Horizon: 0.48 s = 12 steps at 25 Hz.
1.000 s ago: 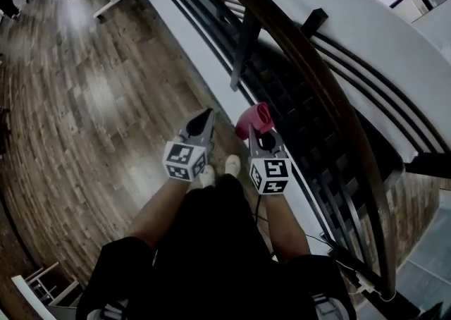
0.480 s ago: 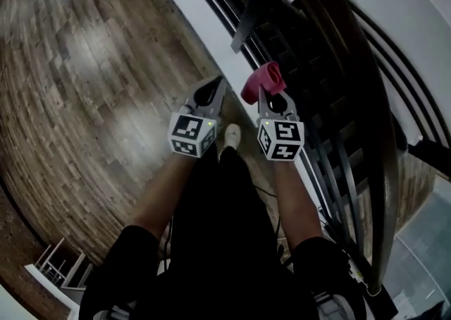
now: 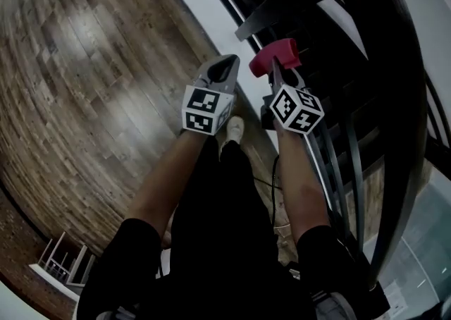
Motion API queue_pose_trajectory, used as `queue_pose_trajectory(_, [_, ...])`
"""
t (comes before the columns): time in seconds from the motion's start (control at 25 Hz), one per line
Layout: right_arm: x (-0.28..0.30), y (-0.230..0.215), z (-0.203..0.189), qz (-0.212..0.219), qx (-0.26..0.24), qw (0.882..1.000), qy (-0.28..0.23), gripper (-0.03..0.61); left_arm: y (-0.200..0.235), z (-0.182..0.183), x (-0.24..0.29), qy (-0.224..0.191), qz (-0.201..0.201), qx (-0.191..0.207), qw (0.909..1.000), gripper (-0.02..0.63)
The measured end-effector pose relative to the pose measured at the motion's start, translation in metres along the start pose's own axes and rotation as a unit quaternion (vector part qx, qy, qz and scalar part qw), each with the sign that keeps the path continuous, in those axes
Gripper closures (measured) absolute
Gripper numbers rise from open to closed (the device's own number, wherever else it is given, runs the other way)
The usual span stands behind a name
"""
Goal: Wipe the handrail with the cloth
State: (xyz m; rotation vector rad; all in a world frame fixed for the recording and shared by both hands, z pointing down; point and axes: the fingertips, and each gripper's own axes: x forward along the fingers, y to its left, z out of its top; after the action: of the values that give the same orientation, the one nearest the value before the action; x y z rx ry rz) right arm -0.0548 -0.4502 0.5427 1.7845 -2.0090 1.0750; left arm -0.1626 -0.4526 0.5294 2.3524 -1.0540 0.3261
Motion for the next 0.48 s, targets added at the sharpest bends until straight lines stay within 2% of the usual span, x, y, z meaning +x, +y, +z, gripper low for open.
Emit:
queue_pose_trajectory(0.2, [0.026, -0.021, 0.004, -0.029, 0.053, 0.998, -0.009, 0.537, -0.001, -0.014, 0.01, 0.012, -0.014, -0.026, 0.9995, 0.615])
queue_pose_trajectory(0.36, [0.035, -0.019, 0.02, -0.032, 0.091, 0.995, -0.042, 0.537, 0.009, -0.016, 0.022, 0.028, -0.013, -0.019, 0.9994, 0.615])
queue_pose_trajectory(0.48, [0.042, -0.024, 0.026, -0.052, 0.138, 0.987, -0.061, 0.537, 0.015, -0.017, 0.028, 0.039, -0.011, -0.016, 0.9991, 0.615])
